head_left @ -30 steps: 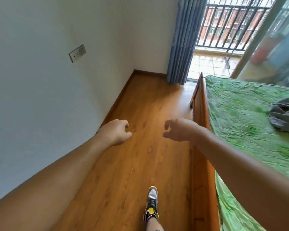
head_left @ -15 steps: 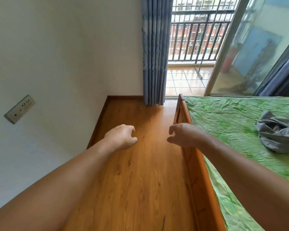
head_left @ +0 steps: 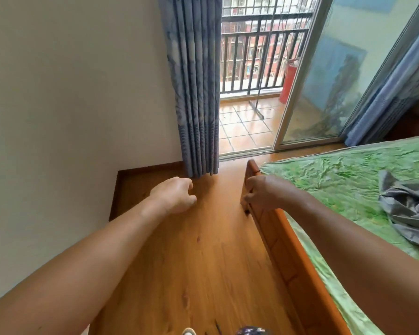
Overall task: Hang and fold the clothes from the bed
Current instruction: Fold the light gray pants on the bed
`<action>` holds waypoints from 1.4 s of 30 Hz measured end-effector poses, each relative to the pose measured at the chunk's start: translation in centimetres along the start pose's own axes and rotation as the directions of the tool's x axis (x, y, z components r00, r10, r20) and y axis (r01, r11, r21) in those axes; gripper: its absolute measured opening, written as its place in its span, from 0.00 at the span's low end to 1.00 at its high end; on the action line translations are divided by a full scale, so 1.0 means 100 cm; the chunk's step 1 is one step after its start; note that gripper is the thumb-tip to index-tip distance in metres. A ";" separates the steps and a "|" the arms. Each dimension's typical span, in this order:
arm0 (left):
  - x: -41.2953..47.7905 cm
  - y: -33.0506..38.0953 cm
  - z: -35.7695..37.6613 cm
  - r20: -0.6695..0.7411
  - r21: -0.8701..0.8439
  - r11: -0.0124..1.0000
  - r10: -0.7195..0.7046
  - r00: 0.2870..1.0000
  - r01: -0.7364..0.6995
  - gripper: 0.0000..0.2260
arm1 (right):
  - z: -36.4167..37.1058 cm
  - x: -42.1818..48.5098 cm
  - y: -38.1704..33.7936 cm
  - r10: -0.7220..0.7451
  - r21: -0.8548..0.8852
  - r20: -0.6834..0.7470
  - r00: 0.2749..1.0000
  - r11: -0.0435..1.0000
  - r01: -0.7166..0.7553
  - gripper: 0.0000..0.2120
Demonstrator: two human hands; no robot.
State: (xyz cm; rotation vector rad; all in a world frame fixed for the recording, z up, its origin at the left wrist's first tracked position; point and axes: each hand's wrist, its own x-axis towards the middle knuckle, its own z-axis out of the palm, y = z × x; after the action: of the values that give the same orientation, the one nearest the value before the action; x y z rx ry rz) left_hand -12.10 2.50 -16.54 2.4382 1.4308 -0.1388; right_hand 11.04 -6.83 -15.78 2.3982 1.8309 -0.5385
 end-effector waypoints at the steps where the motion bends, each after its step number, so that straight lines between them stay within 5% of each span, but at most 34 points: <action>1: 0.024 -0.005 -0.009 0.004 0.007 1.000 0.015 1.000 -0.016 0.19 | -0.007 0.021 0.001 0.015 0.006 0.001 1.000 1.000 -0.015 0.18; 14: 0.382 0.045 -0.064 0.064 0.047 0.974 0.218 0.974 -0.221 0.13 | -0.084 0.316 0.107 0.196 0.077 0.066 0.978 0.977 -0.200 0.23; 27: 0.707 0.173 -0.122 0.144 0.126 0.900 0.400 0.905 -0.418 0.20 | -0.210 0.534 0.266 0.418 0.104 0.023 0.908 0.902 -0.418 0.20; 32: 0.829 0.233 -0.124 0.170 0.159 0.786 0.574 0.801 -0.597 0.18 | -0.226 0.603 0.322 0.587 0.172 0.067 0.807 0.790 -0.589 0.19; 42: 0.986 0.373 -0.120 0.338 0.159 0.442 0.816 0.469 -0.883 0.16 | -0.267 0.670 0.402 0.831 0.349 0.131 0.541 0.472 -0.810 0.23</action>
State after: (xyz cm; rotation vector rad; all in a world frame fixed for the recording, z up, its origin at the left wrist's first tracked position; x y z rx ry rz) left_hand 68.26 71.60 -20.55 2.9661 -0.0975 -0.3955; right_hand 70.36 50.61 -18.35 3.1354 0.3432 -0.7195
